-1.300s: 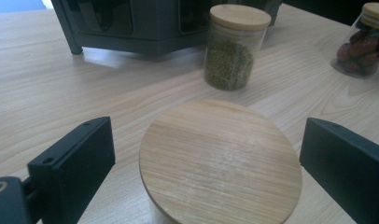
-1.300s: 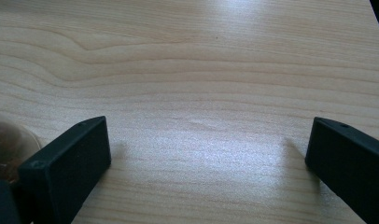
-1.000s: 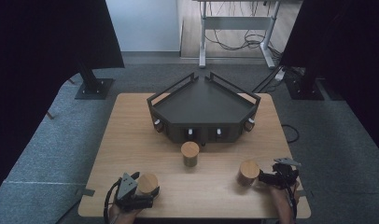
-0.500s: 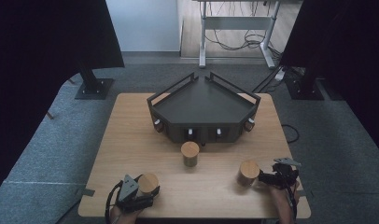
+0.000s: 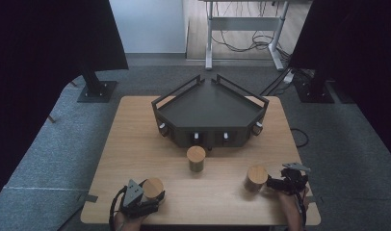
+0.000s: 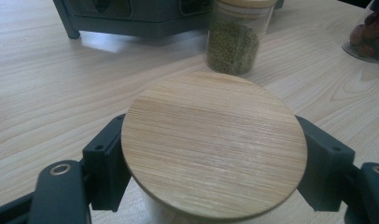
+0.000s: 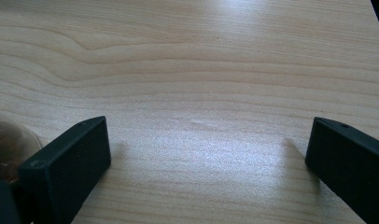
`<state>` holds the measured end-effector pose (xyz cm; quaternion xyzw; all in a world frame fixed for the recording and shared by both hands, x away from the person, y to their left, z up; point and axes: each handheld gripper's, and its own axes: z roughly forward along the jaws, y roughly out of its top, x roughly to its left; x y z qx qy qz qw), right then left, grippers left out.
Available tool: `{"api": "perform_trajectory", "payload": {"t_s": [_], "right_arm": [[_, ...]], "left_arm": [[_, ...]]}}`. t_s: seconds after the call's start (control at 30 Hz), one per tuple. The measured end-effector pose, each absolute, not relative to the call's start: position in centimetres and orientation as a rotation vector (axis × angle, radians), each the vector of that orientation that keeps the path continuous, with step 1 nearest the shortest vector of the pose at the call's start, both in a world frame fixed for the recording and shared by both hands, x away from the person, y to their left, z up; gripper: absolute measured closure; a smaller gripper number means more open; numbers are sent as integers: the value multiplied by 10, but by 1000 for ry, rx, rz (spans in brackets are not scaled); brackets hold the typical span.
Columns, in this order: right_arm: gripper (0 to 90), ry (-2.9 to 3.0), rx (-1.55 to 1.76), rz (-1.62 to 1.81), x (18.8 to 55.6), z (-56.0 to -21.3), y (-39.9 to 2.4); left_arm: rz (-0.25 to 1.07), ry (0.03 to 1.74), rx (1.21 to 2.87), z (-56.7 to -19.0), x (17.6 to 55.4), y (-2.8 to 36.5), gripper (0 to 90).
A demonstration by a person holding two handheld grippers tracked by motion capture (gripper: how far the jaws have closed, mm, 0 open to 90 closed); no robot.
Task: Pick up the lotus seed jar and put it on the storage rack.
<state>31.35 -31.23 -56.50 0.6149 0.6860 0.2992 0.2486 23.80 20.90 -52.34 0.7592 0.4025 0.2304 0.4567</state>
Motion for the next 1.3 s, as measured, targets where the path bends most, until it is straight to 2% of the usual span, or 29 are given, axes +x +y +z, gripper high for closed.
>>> {"api": "perform_trajectory", "payload": {"t_s": [1.3], "right_arm": [[0, 1869, 1675, 815, 314, -565, -312]], "left_arm": [[612, 1006, 1838, -494, 254, 207, 241]]}}
